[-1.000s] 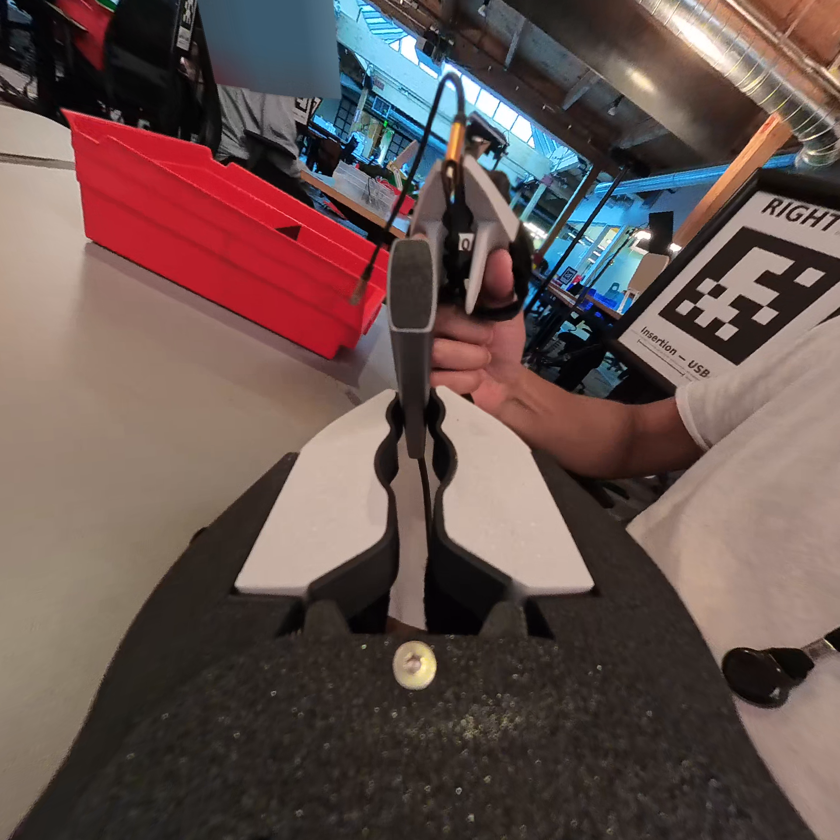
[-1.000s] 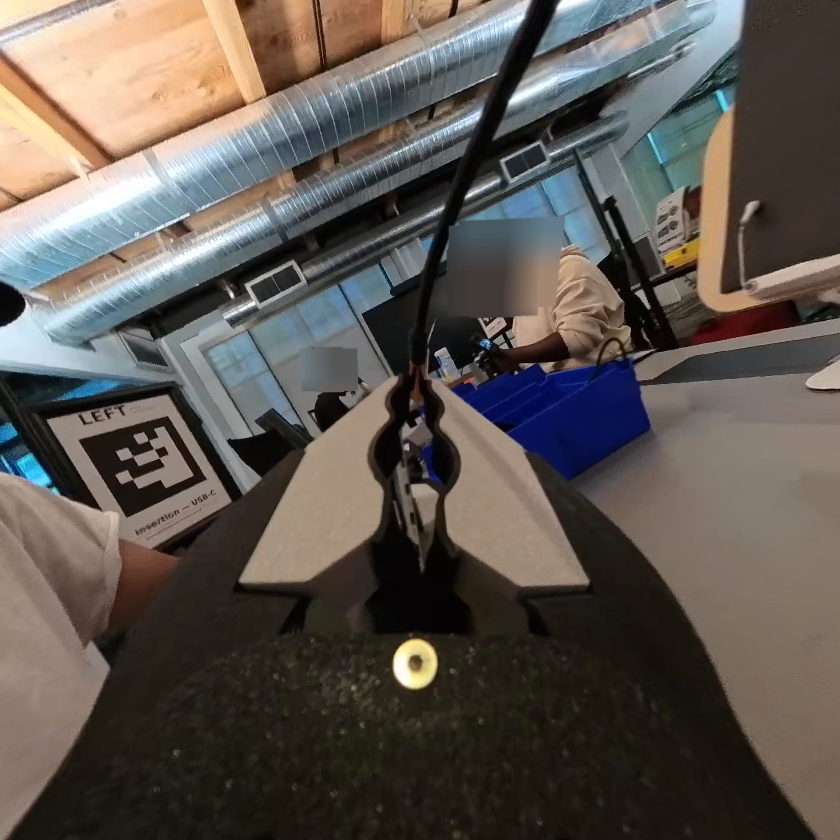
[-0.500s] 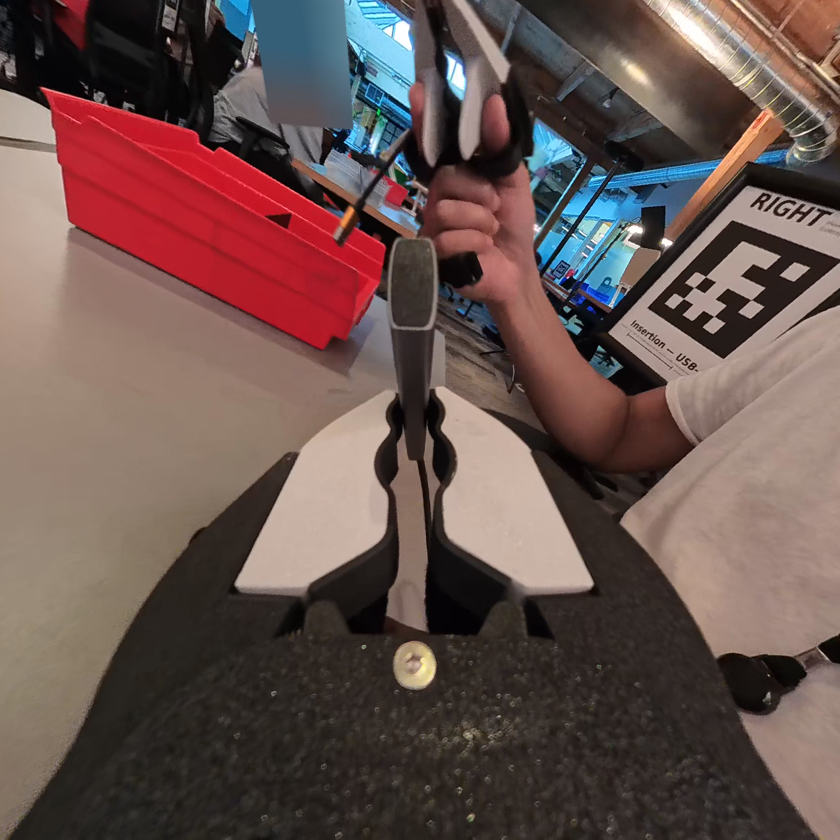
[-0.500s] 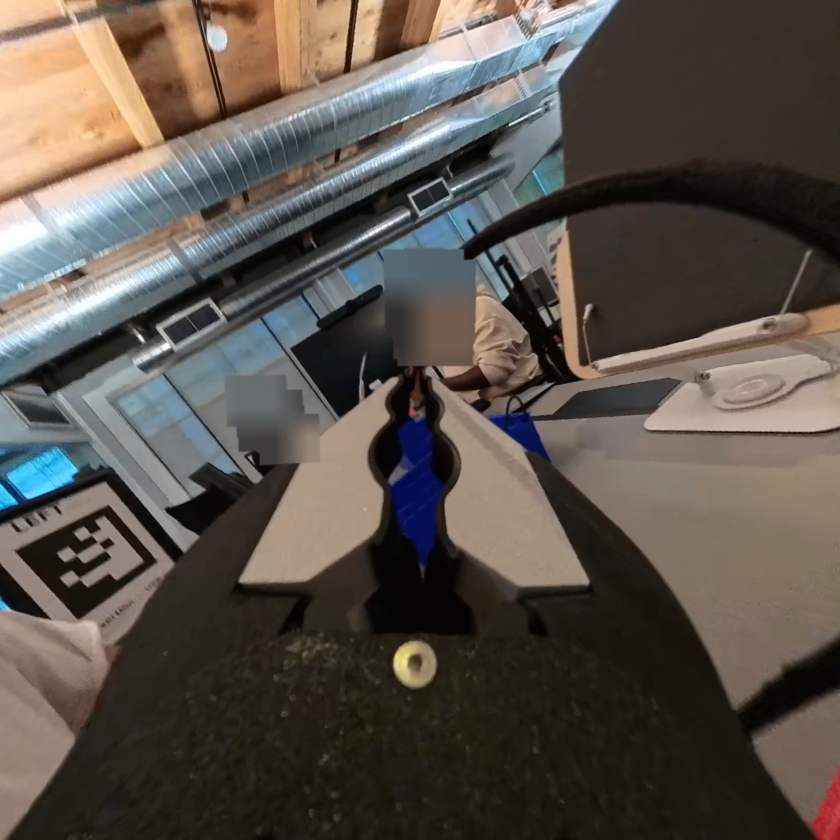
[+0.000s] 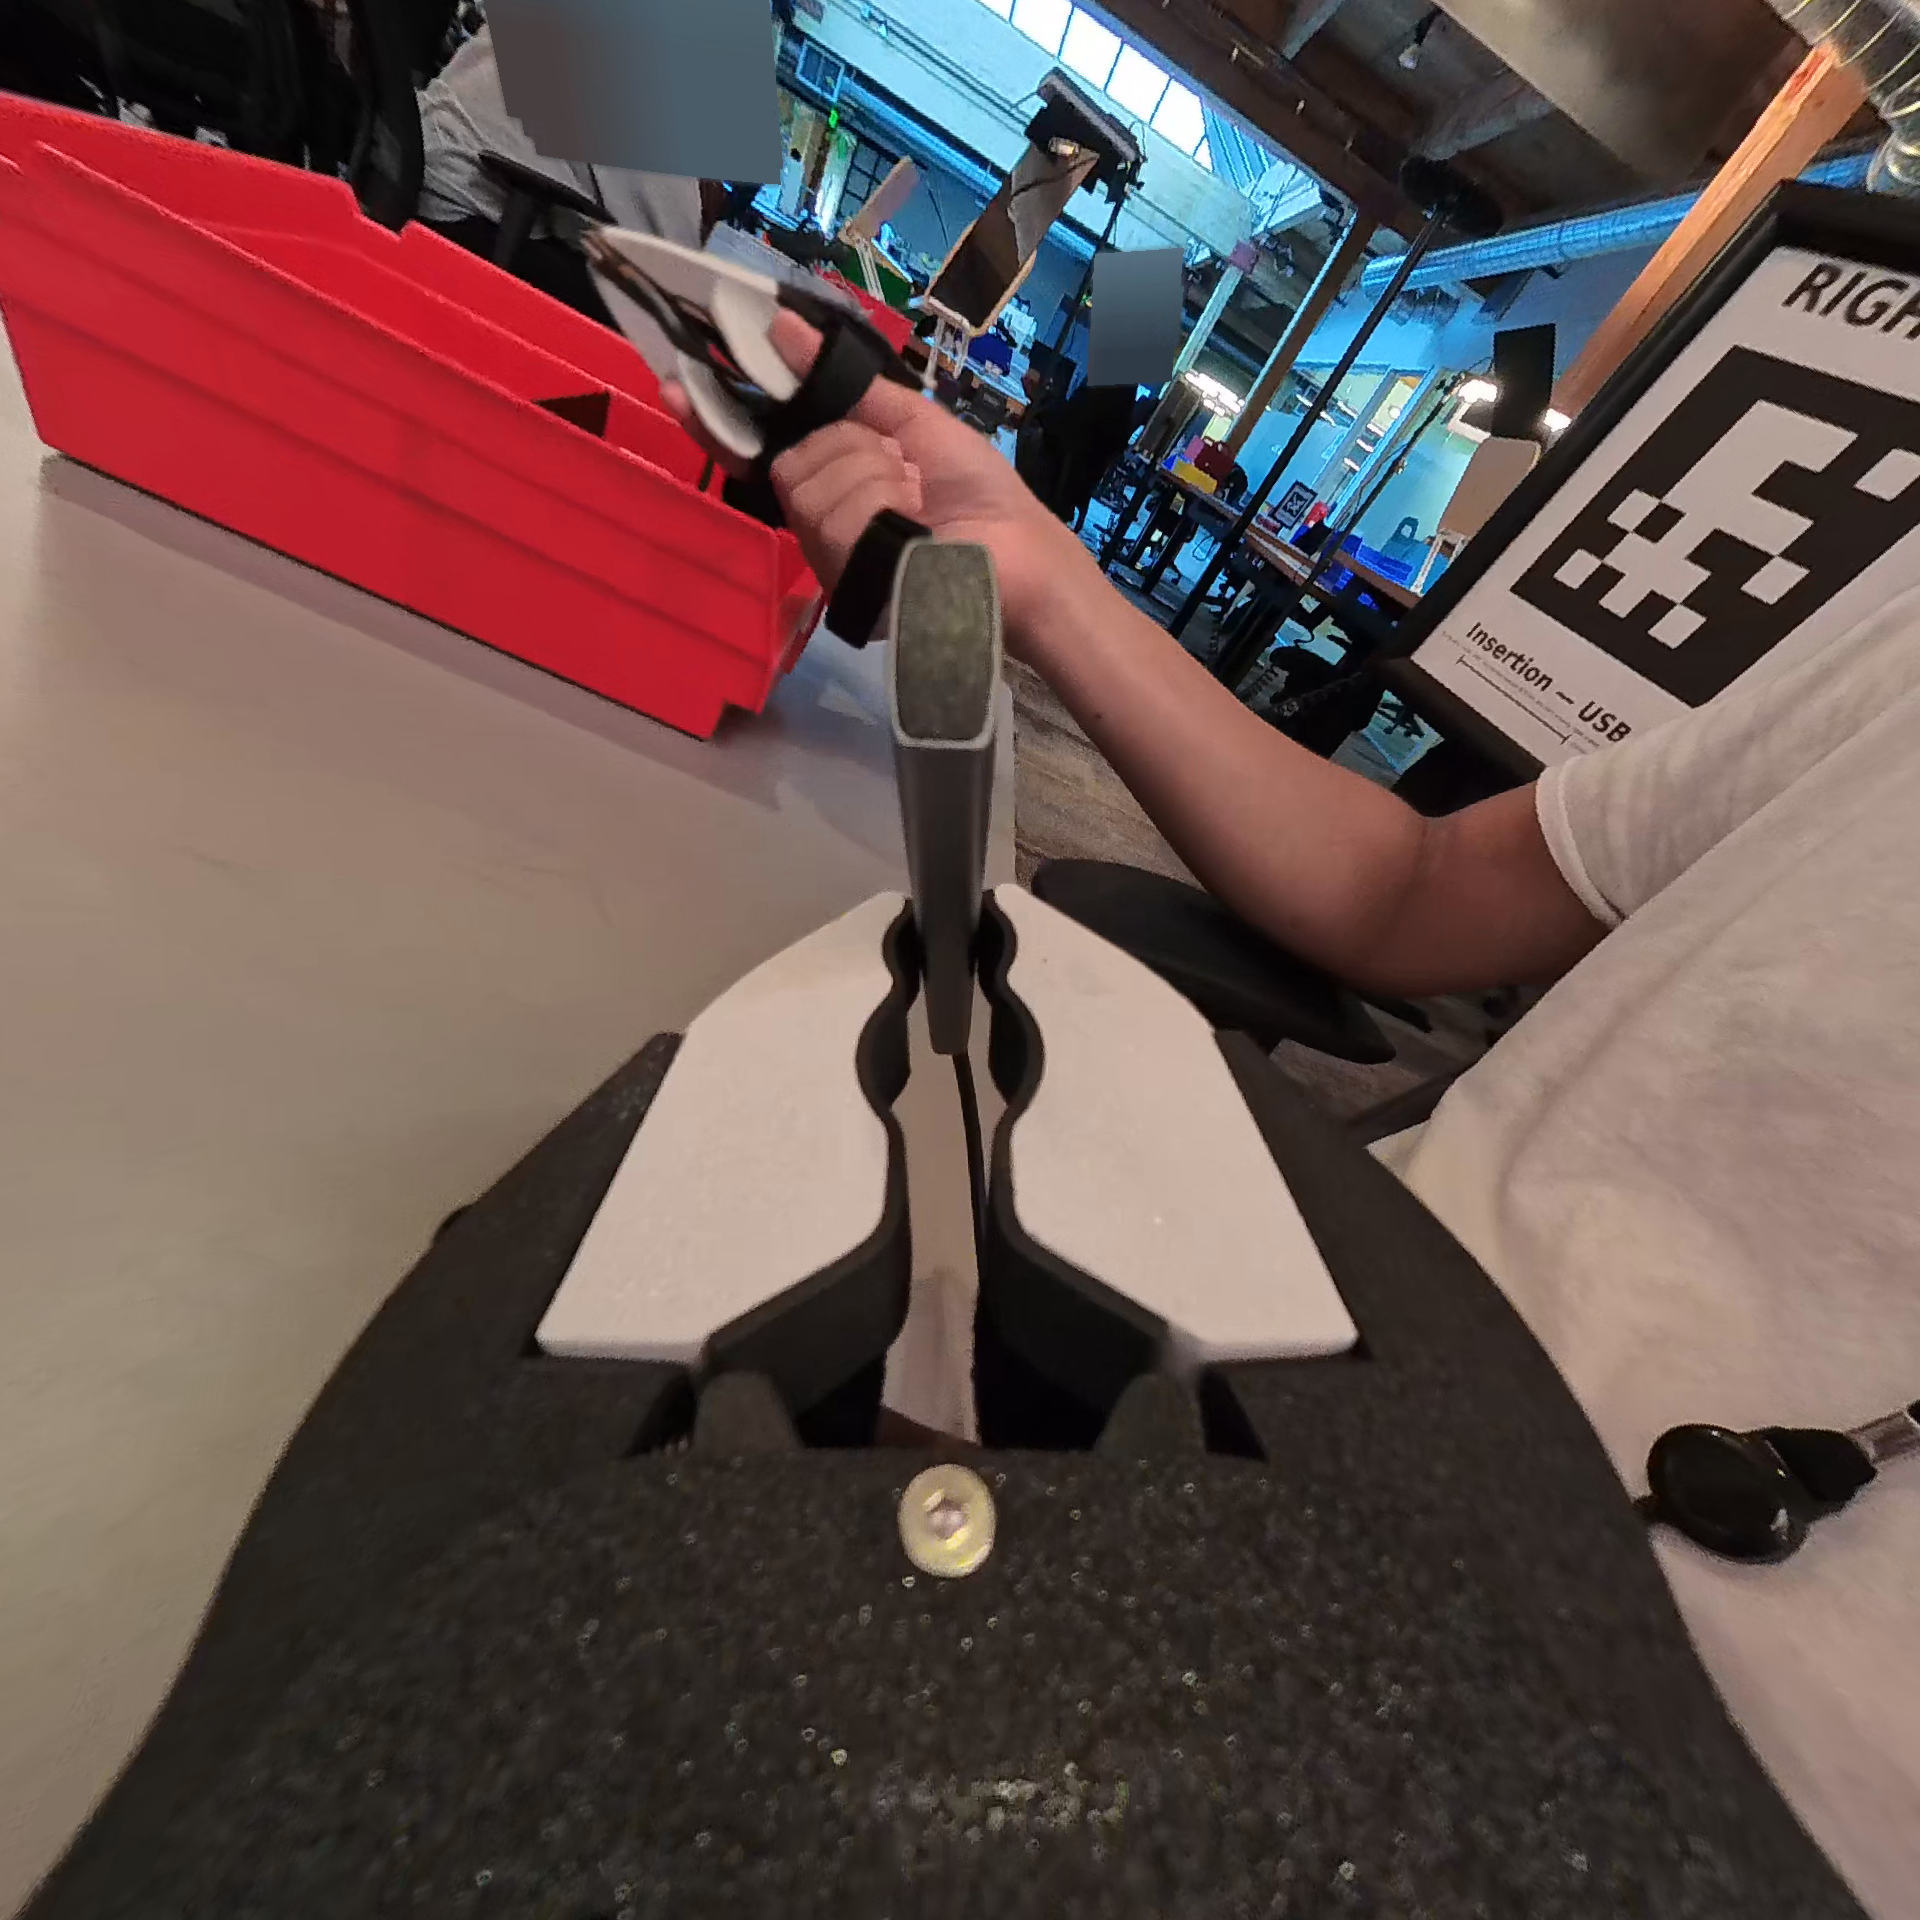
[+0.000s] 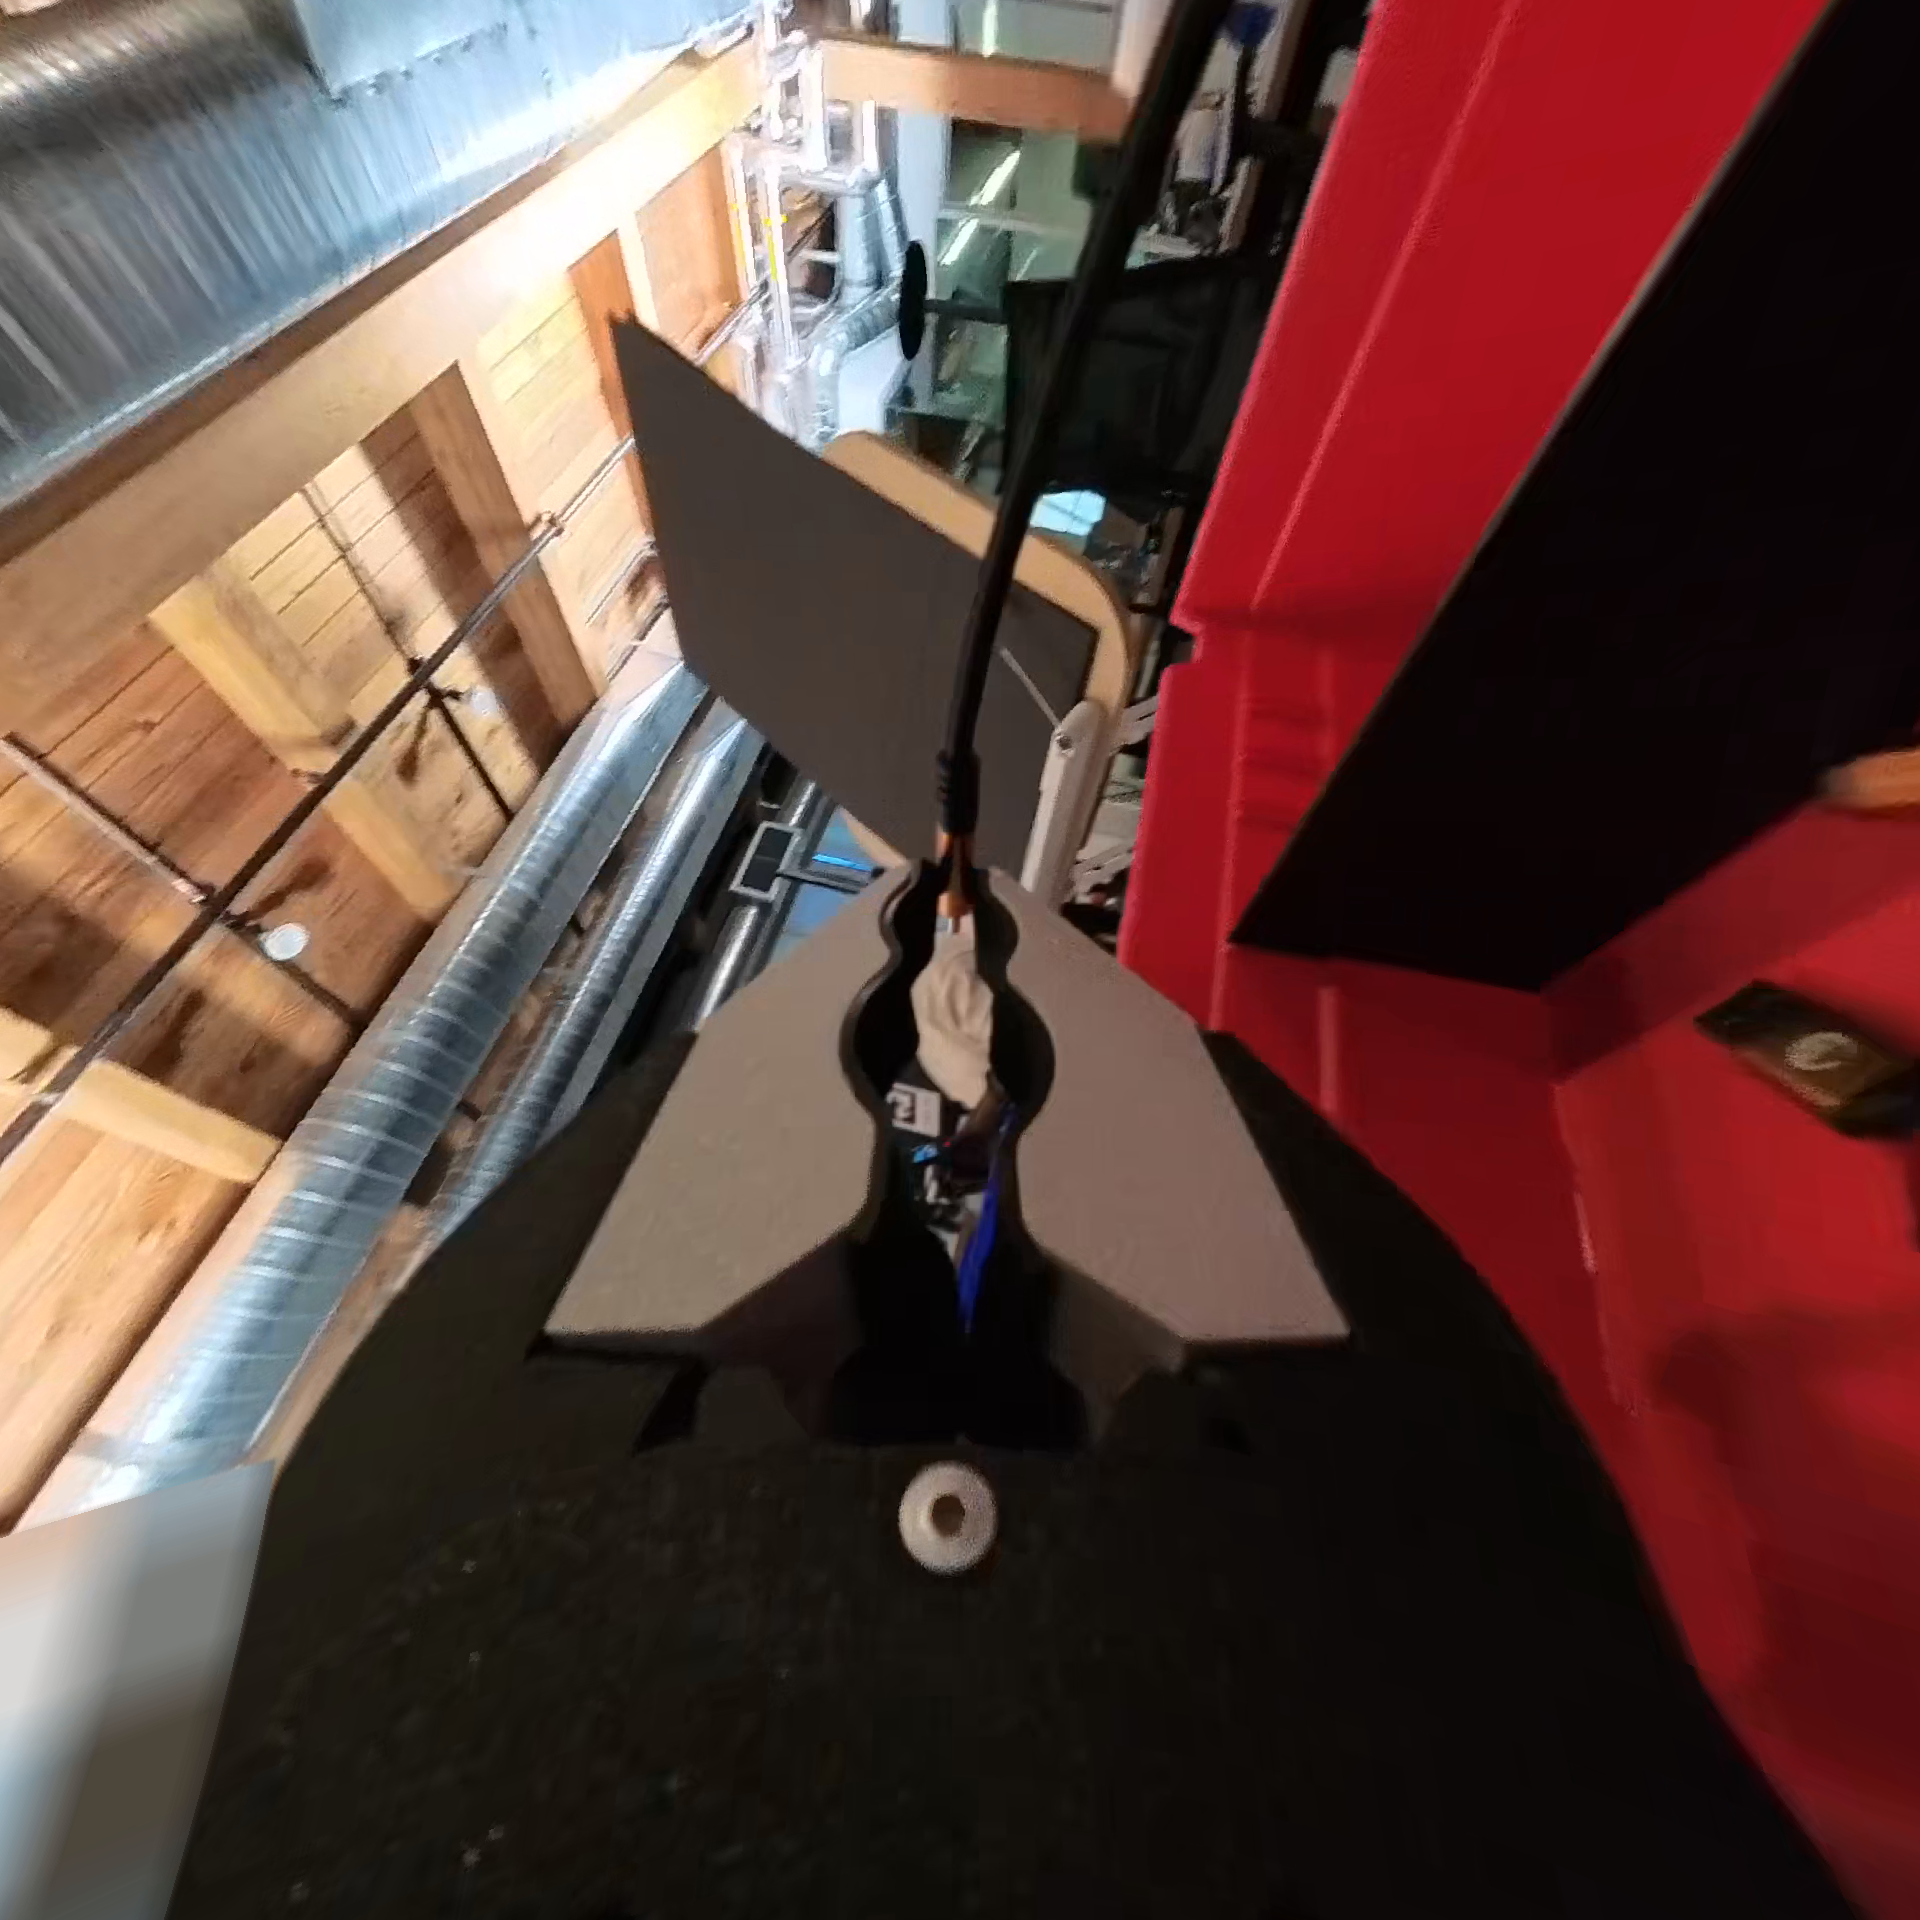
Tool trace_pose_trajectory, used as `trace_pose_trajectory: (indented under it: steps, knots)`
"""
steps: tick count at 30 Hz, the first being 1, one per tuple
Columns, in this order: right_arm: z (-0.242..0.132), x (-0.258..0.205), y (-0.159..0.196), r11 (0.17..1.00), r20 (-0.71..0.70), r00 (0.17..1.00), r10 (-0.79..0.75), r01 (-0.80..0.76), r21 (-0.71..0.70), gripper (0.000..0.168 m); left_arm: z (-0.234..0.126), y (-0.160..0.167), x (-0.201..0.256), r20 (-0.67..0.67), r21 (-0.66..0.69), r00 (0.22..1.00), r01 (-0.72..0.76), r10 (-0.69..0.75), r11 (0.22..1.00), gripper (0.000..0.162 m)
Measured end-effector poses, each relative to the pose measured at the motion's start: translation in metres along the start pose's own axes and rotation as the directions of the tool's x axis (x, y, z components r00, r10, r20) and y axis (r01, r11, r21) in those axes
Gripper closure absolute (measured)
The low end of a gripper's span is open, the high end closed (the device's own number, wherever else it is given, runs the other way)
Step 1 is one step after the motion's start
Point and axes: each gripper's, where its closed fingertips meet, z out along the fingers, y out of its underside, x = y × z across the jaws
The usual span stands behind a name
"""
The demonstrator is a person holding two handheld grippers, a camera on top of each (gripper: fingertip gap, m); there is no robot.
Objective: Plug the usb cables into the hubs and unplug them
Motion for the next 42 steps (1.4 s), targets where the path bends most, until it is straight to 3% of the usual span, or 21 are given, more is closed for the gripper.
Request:
trace_pose_trajectory:
  steps: [7,11,16,19,21,24,28,29,30,31,34,36,38,42]
  knots:
    - [-0.018,0.029,-0.002,0.997,-0.194,0.981,-0.007,0.022,0.075,0.159,0.003,0.005,0.002,-0.016,-0.024,1.0,-0.004,0.003,1.0,0.152]
    - [-0.021,0.031,0.003,0.995,-0.166,0.984,0.06,-0.046,0.087,0.158,0.003,0.007,0.004,-0.04,-0.029,0.999,0.017,-0.018,0.999,0.152]
    - [-0.023,0.04,0.011,0.999,-0.242,0.97,-0.021,0.03,0.034,0.15,0.005,0.008,0.006,-0.041,-0.036,0.999,0.004,-0.005,0.999,0.152]
    - [-0.022,0.04,0.023,0.986,-0.308,0.937,-0.165,0.145,-0.086,0.134,0.006,0.008,0.007,-0.041,-0.038,0.999,0.004,-0.006,0.999,0.152]
    - [-0.021,0.049,0.037,0.916,-0.374,0.846,-0.378,0.283,-0.286,0.116,0.006,0.008,0.006,-0.036,-0.039,0.999,0.005,-0.006,0.999,0.152]
    - [-0.035,0.062,0.029,0.7,-0.424,0.562,-0.71,0.491,-0.519,0.117,0.006,0.008,0.004,-0.027,-0.036,1.0,0.006,-0.007,0.999,0.152]
    - [-0.057,0.062,0.015,0.364,-0.314,0.187,-0.931,0.547,-0.754,0.116,0.005,0.006,0.003,-0.015,-0.03,1.0,0.002,-0.002,1.0,0.152]
    - [-0.056,0.055,0.019,0.279,-0.249,0.131,-0.96,0.559,-0.781,0.117,0.004,0.005,0.002,-0.013,-0.027,1.0,0.002,-0.002,1.0,0.152]
    - [-0.049,0.042,0.032,0.204,-0.158,0.129,-0.979,0.604,-0.77,0.117,0.004,0.004,0.002,-0.01,-0.023,1.0,0.002,-0.002,1.0,0.152]
    - [-0.039,0.023,0.053,0.138,-0.054,0.145,-0.988,0.669,-0.73,0.131,0.003,0.003,0.001,-0.006,-0.018,1.0,0.002,-0.002,1.0,0.152]
    - [-0.038,-0.03,0.168,-0.059,0.452,0.255,-0.855,0.818,-0.572,0.124,0.002,0.002,-0.001,-0.004,-0.019,1.0,0.002,-0.002,1.0,0.152]
    - [-0.044,-0.054,0.224,-0.089,0.617,0.263,-0.742,0.873,-0.479,0.123,0.003,0.003,-0.002,0.0,-0.028,1.0,-0.007,0.007,1.0,0.152]
    - [-0.049,-0.073,0.272,-0.034,0.72,0.318,-0.617,0.903,-0.428,0.122,0.004,0.006,0.0,-0.001,-0.045,1.0,-0.022,0.022,0.999,0.152]
    - [-0.038,-0.077,0.322,0.055,0.753,0.425,-0.502,0.885,-0.462,0.118,0.008,0.011,0.007,-0.011,-0.086,0.998,-0.069,0.069,0.994,0.152]
